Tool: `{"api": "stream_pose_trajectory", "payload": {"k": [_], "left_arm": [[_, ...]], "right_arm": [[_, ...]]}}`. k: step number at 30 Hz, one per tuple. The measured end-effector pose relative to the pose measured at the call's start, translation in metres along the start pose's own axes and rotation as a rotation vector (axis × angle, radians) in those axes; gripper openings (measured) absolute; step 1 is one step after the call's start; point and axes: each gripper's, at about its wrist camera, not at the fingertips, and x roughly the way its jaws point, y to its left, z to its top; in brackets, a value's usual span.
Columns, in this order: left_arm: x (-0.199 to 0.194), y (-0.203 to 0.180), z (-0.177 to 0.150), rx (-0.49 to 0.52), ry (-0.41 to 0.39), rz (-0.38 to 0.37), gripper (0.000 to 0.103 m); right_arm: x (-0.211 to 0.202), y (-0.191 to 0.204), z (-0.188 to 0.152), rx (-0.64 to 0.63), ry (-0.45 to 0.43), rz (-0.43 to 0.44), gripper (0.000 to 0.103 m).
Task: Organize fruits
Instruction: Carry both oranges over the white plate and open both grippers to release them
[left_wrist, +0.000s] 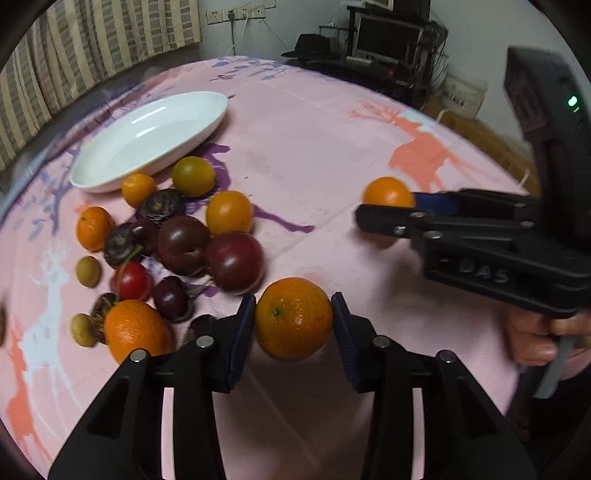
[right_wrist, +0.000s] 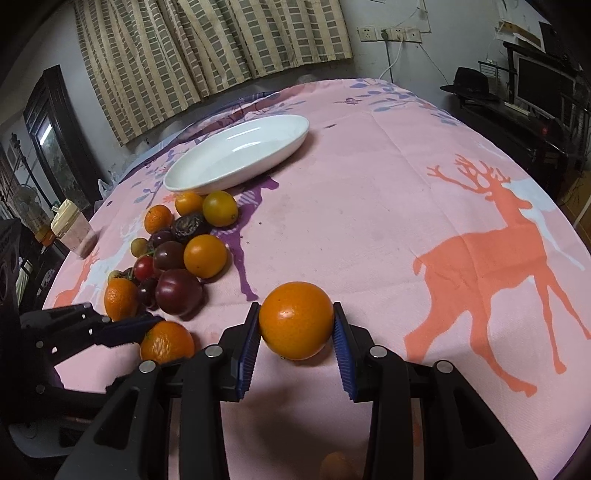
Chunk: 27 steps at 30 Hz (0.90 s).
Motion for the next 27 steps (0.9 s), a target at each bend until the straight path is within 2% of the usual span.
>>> {"api": "stream_pose_trajectory", "payload": {"k": [4,7,10,14,18,21,23,27], "left_arm": [[-0.028,0.008,0.005,0.000,-0.089,-0.067,0.041],[-0.050,0.029,0.015,-0.035,-0.145,-0.124,0.041],[-0.066,0.062,0.032,-0.068,-0.189,-0.122,0.041],[-0.072,0.119,0.068,-0.125,-0.226,-0.064,0.041],[-0.054,0.177,0.107,-0.204,-0.232,0.022,0.041],[-0.031,0.213,0.133,-0.265,-0.211,0.022,0.041],[-0.007,0.225,0.148,-0.277,-0.181,0.033,0.041],[0.040,0.239,0.162,-0.304,-0.094,0.054,0.041]], "right_arm": [[-0.007,0.005,0.020,0.002,-0.036,-0.008,0.038],[-0.011,0.010,0.042,0.003,-0.072,-0.006,0.038],[-0.009,0.018,0.070,0.001,-0.104,0.006,0.038],[0.010,0.030,0.119,0.016,-0.137,0.047,0.038],[0.048,0.044,0.160,-0.012,-0.123,0.035,0.038],[0.083,0.054,0.180,-0.047,-0.074,0.036,0.038],[0.109,0.059,0.189,-0.074,-0.028,0.049,0.038],[0.149,0.062,0.199,-0.114,0.037,0.018,0.038]]}}
